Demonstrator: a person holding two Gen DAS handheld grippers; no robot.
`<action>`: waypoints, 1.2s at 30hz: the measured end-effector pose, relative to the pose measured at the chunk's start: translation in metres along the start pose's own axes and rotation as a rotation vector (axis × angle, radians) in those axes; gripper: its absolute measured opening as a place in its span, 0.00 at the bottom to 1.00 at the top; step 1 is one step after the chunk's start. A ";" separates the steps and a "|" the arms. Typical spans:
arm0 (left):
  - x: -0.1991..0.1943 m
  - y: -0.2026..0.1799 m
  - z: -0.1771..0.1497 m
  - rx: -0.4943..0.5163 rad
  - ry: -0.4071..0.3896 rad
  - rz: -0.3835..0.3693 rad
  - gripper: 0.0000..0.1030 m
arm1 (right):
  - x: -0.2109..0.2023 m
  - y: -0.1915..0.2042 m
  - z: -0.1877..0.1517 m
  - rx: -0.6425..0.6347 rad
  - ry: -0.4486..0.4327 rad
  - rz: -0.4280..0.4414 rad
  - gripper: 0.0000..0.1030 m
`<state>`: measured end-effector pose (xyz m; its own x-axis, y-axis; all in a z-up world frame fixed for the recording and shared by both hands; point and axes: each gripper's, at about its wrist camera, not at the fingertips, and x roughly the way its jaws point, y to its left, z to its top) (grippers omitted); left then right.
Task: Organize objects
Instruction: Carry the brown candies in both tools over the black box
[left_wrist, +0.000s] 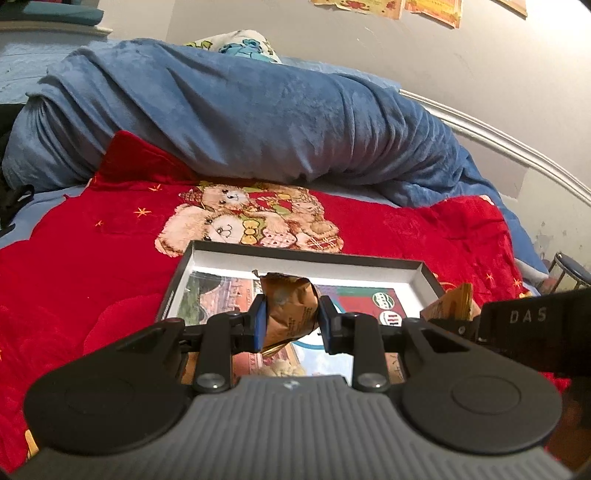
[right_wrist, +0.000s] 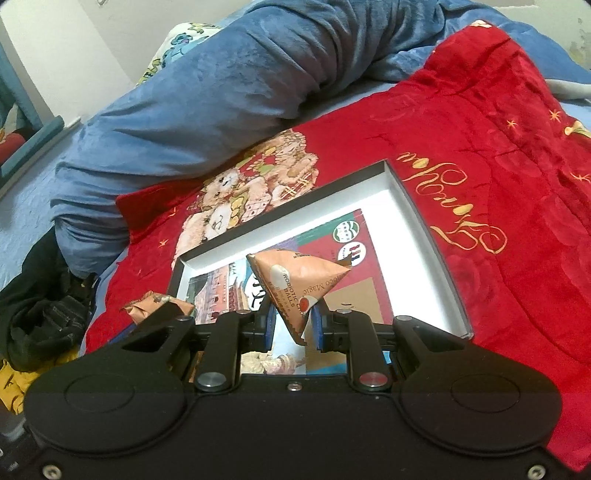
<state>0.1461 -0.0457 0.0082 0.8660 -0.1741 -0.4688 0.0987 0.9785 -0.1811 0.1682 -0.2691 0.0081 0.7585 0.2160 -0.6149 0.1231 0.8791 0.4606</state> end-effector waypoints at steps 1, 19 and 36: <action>0.001 -0.001 -0.001 -0.001 0.005 -0.004 0.32 | 0.000 -0.001 0.000 0.001 0.000 -0.004 0.19; 0.018 -0.031 -0.035 0.159 0.066 -0.038 0.32 | 0.013 -0.027 0.000 0.090 0.112 0.016 0.19; 0.029 -0.031 -0.046 0.135 0.127 0.008 0.36 | 0.033 -0.007 -0.012 -0.010 0.161 -0.071 0.19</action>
<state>0.1457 -0.0866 -0.0396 0.7991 -0.1703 -0.5765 0.1641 0.9844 -0.0633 0.1846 -0.2628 -0.0226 0.6356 0.2180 -0.7406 0.1658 0.8984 0.4068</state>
